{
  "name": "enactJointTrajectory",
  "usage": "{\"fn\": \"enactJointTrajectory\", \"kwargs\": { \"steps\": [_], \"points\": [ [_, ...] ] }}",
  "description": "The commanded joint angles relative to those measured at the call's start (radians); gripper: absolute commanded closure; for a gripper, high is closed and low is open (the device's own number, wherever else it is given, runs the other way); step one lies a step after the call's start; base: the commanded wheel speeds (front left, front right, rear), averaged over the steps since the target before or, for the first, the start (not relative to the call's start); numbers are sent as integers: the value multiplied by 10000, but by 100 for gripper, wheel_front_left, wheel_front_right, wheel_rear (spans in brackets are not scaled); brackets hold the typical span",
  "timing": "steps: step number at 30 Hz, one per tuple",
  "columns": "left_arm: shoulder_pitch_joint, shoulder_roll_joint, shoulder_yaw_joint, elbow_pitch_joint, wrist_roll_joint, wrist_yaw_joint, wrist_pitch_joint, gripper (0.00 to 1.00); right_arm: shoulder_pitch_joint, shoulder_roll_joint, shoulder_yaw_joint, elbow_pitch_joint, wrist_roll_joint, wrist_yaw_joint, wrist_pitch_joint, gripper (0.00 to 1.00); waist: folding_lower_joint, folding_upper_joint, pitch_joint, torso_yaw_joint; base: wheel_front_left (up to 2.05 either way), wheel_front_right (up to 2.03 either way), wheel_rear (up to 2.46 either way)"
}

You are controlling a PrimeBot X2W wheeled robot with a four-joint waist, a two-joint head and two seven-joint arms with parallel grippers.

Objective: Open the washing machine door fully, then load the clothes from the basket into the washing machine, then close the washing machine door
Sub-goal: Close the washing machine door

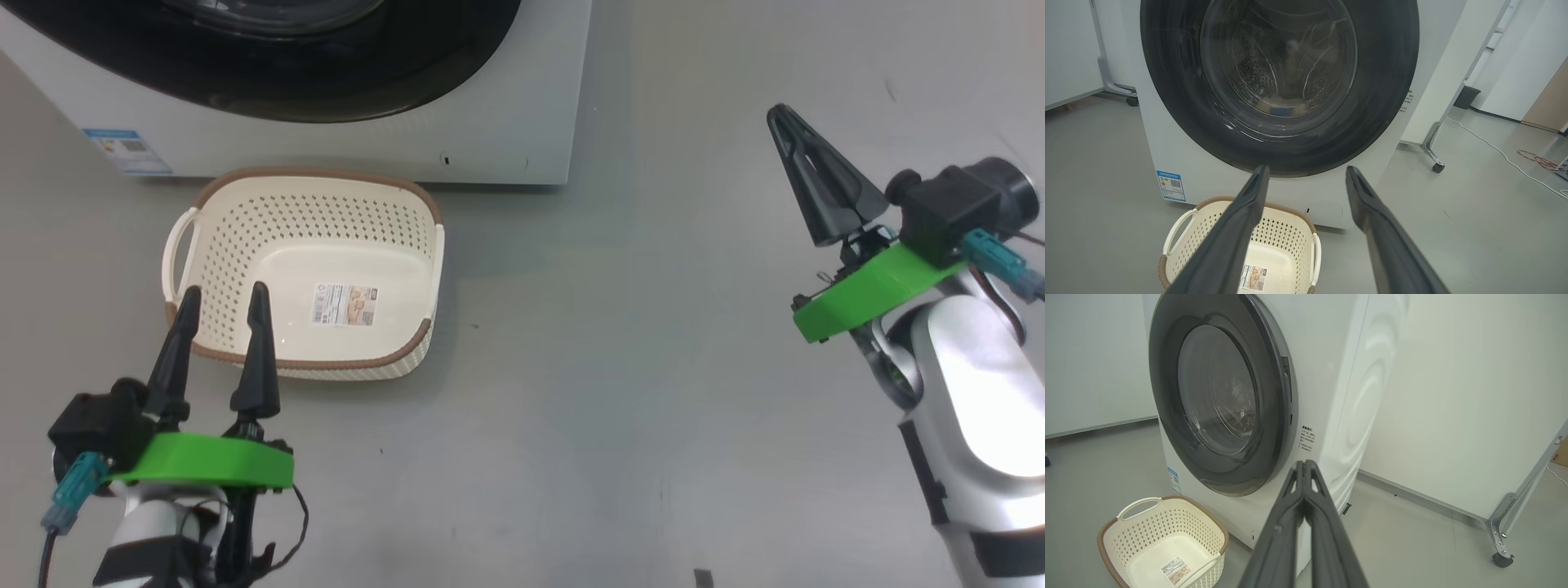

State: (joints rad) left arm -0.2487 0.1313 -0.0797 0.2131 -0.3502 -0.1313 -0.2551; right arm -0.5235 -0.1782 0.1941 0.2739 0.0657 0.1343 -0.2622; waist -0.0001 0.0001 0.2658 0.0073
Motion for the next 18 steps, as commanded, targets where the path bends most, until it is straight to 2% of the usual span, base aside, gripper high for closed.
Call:
{"fn": "enactJointTrajectory", "kwargs": {
  "steps": [1, 18],
  "points": [
    [-49, 317, 414, -272, 97, 6, -67, 0, 111, 137, -30, -406, -10, -36, 4, 100, 1, -1, -156, -157, 0, 0, 0],
    [316, 348, 575, -146, 119, 6, -67, 0, 2385, 1058, -2893, -1132, -113, -36, 4, 100, 1, -1, -673, -566, 0, 0, 0]
  ]
}}
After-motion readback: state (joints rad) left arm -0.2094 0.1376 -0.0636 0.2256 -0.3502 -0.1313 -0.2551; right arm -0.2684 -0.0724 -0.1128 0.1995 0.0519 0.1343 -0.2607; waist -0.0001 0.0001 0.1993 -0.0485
